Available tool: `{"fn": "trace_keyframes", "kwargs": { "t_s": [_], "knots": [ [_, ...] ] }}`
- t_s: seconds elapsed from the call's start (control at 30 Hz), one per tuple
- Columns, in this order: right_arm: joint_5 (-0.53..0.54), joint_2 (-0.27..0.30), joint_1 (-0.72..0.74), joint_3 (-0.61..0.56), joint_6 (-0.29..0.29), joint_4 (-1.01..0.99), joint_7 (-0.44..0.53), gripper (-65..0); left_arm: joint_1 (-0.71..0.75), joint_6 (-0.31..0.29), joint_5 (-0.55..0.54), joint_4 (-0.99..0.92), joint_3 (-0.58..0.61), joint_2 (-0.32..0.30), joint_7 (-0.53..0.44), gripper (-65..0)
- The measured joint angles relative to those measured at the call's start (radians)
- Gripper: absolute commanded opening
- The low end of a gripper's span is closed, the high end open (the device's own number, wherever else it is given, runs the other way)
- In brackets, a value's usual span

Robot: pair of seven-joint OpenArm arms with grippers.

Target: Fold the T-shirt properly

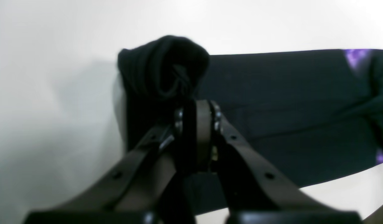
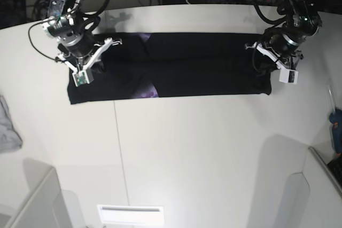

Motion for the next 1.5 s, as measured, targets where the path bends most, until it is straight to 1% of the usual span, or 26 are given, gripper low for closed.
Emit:
{"fn": "trace_keyframes", "kwargs": {
  "t_s": [0.2, 0.33, 0.57, 0.67, 0.8, 0.97, 1.2, 1.5],
  "knots": [
    [0.000, 0.000, -0.003, 0.001, 0.000, 0.000, 0.000, -65.0, -0.026, 0.002, 0.007, 0.000, 0.098, 0.035, -0.001, -65.0],
    [0.000, 0.000, -0.002, 0.001, -0.002, 0.000, 0.000, -65.0, -0.034, 0.072, 0.004, -0.001, 0.174, 0.044, 0.005, -65.0],
    [0.000, 0.000, -0.002, 0.001, -0.002, 0.000, 0.000, -65.0, -0.076, 0.114, 0.004, -0.005, 0.313, 0.055, 0.003, -65.0],
    [0.000, 0.000, -0.002, 0.001, -0.002, 0.000, -0.001, -65.0, -0.095, 0.161, -0.003, -0.005, 0.375, 0.055, -0.006, -65.0],
    [0.000, 0.000, -0.002, 0.001, -0.002, 0.000, -0.001, -65.0, -0.116, 0.164, -0.006, -0.018, 0.423, 0.059, -0.001, -65.0],
    [0.000, 0.000, -0.002, 0.001, -0.002, 0.000, -0.001, -65.0, -0.140, 0.165, -0.001, -0.080, 0.432, 0.099, -0.001, -65.0],
    [0.000, 0.000, -0.002, 0.001, -0.002, 0.000, 0.000, -65.0, -0.146, 0.165, 0.000, -0.103, 0.483, 0.103, 0.000, -65.0],
    [0.000, 0.001, 0.006, 0.001, -0.002, 0.000, 0.000, -65.0, -0.168, 0.166, 0.000, -0.106, 0.482, 0.139, -0.003, -65.0]
  ]
}}
